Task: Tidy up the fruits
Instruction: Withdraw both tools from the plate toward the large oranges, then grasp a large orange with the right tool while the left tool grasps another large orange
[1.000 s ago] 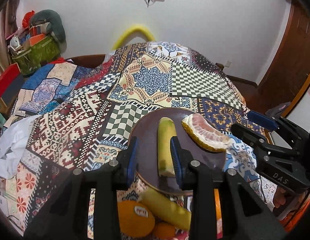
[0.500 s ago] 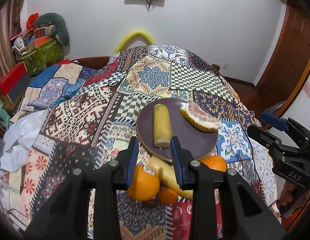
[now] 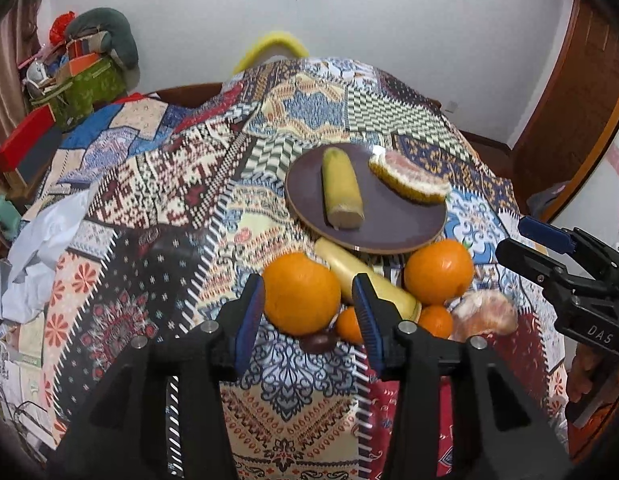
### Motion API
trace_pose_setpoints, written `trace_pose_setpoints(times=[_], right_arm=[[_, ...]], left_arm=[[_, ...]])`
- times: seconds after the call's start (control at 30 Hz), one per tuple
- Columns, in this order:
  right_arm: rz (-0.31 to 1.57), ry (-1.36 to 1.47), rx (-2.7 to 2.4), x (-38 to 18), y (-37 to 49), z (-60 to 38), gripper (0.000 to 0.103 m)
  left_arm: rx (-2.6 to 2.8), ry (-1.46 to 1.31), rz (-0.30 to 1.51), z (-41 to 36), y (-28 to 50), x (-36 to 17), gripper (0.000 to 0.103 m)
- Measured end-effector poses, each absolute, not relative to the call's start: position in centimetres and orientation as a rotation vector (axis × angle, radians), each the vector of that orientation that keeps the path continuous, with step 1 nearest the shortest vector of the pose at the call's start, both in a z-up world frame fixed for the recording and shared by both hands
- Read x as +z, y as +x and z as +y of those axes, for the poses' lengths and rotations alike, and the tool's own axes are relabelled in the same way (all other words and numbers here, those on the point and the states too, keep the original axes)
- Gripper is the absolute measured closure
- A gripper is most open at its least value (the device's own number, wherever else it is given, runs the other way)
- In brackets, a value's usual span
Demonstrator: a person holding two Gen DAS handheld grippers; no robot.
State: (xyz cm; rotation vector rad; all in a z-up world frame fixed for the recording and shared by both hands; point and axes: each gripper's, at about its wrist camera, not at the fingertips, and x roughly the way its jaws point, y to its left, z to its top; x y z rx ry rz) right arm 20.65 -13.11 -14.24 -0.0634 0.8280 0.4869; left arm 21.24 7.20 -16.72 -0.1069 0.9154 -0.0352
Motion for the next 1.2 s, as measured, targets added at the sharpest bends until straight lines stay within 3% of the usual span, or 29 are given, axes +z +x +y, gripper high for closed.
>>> trace_pose_setpoints(times=[0.13, 0.6, 0.97, 1.2], right_arm=[[0.853, -0.052, 0.481, -15.1, 20.4, -13.0, 0.042], [0.942, -0.054, 0.513, -18.5, 21.4, -11.2, 0.042], [0.953, -0.073, 0.516, -19.8, 22.2, -10.6, 0.035], [0.94, -0.084, 0.524, -19.8, 22.2, -10.6, 0.037]], left_arm=[[-0.035, -0.107, 0.939, 7.2, 21.1, -18.1, 0.051], [-0.03, -0.141, 0.993, 7.2, 22.7, -21.5, 0.05], [-0.017, -0.167, 0.992, 7.7, 24.5, -22.6, 0.041], [-0.018, -0.178, 0.971, 7.9, 24.8, -22.9, 0.042]])
